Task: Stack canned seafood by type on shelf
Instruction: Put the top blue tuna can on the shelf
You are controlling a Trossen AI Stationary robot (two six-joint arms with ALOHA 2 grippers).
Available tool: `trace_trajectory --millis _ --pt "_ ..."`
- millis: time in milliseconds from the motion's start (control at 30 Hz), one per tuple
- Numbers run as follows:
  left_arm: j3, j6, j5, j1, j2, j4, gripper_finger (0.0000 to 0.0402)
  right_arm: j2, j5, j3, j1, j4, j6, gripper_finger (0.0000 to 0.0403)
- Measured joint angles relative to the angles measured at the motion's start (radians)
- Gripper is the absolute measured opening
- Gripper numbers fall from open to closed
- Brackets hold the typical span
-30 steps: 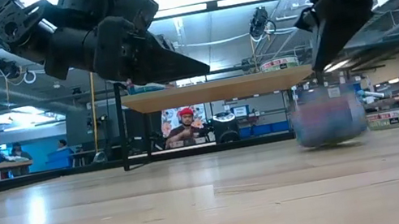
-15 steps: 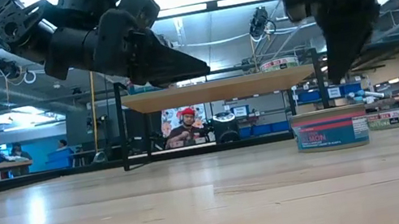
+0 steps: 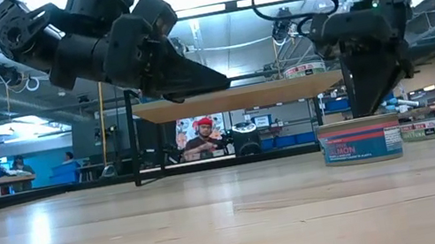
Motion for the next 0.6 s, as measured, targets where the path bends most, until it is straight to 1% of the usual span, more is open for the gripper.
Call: trace_trajectory --millis 167,467,600 --pt "0.0 0.0 0.0 0.0 0.031 0.035 0.0147 -0.001 -0.003 -0.009 -0.005 0.012 -0.001 0.0071" --pt "0.018 0.001 0.013 0.0 0.038 0.031 0.0147 -0.001 -0.015 -0.011 -0.004 0.023 -0.028 0.0113" --pt "0.019 0.0 0.024 0.0 0.038 0.031 0.0147 0.0 -0.037 -0.011 -0.004 0.034 -0.029 0.0124"
